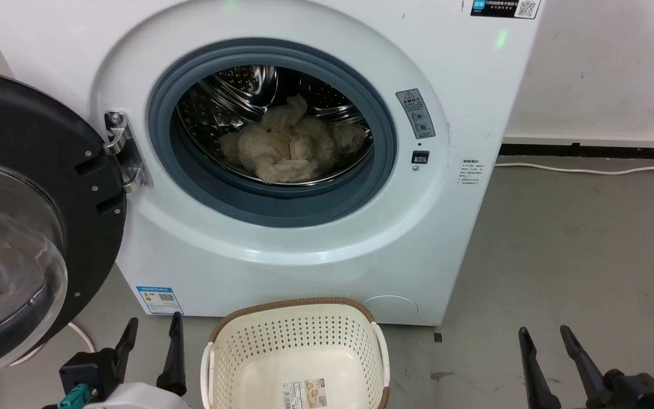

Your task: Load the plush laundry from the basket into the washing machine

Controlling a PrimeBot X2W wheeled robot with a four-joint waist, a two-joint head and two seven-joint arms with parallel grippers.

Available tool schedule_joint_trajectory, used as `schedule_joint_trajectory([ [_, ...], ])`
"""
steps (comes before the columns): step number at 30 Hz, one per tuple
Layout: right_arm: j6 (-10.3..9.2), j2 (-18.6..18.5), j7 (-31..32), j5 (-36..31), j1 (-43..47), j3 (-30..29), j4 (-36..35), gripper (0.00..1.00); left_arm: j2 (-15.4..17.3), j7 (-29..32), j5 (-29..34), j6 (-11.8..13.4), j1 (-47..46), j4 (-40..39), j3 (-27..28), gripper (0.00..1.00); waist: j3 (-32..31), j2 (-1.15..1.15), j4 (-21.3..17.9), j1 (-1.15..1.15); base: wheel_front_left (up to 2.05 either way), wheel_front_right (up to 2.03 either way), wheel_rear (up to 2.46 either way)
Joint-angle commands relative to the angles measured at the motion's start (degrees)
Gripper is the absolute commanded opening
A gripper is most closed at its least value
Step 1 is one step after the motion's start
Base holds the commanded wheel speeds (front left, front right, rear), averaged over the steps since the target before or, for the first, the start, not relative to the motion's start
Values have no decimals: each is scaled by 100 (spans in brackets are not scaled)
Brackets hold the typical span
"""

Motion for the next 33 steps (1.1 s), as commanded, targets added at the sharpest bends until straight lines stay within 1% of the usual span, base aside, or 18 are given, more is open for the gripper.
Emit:
schedule_joint_trajectory([
  [1, -4, -1, 12, -41, 45, -4, 31, 100, 52, 6, 35, 35, 64, -27, -16, 100, 7, 0, -1, 0, 0, 0, 0],
  [9, -4, -1, 32, -40, -16, 15, 74, 100, 115, 50, 110, 76, 39, -85, -75, 100, 45, 0, -11, 0, 0, 0, 0],
  [13, -4, -1, 34, -23, -51, 36, 100, 100, 179, 106, 147, -27, -2, -137, -199, 100, 48, 0, -3, 0, 0, 0, 0],
  [32, -4, -1, 7, 12, -88, 62, 158, 100, 222, 54, 20, -93, -41, -110, -214, 100, 36, 0, 0, 0, 0, 0, 0],
  [33, 0, 0, 6, 1, -27, 58, 138, 0, 184, 84, 44, -78, -6, -107, -224, 0, 35, 0, 0, 0, 0, 0, 0],
])
